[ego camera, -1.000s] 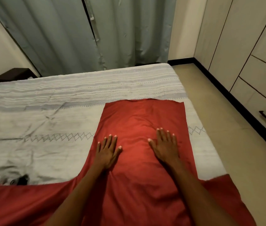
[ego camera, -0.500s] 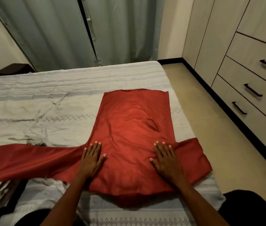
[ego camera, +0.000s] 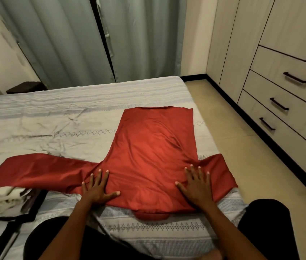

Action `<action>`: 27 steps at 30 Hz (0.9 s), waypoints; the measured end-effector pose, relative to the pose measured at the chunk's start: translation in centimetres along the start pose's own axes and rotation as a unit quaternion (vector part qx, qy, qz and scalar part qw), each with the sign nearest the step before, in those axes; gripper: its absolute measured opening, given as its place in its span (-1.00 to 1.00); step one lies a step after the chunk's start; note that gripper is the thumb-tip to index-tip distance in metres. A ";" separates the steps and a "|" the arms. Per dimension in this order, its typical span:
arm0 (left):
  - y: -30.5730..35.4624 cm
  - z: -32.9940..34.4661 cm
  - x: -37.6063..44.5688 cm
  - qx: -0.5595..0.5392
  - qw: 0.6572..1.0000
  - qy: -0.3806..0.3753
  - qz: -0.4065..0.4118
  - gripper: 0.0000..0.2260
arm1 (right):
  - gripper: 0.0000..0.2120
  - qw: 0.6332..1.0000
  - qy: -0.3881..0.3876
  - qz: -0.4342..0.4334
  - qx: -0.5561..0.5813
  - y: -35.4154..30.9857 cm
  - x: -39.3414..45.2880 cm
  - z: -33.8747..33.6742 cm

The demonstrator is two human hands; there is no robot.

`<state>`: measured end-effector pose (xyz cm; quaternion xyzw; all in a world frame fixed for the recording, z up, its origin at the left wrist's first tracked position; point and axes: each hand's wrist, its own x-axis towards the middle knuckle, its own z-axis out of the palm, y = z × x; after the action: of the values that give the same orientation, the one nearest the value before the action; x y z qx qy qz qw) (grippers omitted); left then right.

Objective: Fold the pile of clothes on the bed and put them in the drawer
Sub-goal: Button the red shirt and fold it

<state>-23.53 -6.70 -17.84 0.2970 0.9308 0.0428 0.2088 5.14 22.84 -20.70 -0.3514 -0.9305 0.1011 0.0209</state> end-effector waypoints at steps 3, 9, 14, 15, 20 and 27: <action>-0.2 -0.6 0.0 0.020 0.998 -0.049 -0.020 0.26 | -0.05 0.999 0.006 0.033 0.006 1.3 -0.1 -0.7; 4.1 -0.9 0.9 0.023 0.993 0.045 0.104 0.08 | -0.13 1.000 0.020 -0.024 0.006 2.2 -1.1 -0.3; 11.3 1.4 0.8 0.033 0.958 0.001 0.285 -0.05 | -0.21 1.000 0.000 0.016 -0.002 2.8 -2.4 0.2; 12.6 1.9 0.8 0.041 0.953 -0.009 0.299 -0.07 | -0.25 0.999 0.004 0.043 0.008 3.0 -2.8 0.4; 17.1 3.6 -0.3 0.106 0.918 -0.032 0.380 -0.16 | -0.30 0.995 0.041 0.089 0.033 3.4 -4.7 1.2; 16.7 6.8 -4.2 0.119 0.912 0.001 0.392 -0.29 | -0.19 0.998 -0.004 -0.058 0.014 2.7 -7.1 1.5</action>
<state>-8.69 4.33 -19.11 0.6606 0.7381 0.0101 0.1369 12.09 19.91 -22.52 -0.2966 -0.9477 0.1144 0.0282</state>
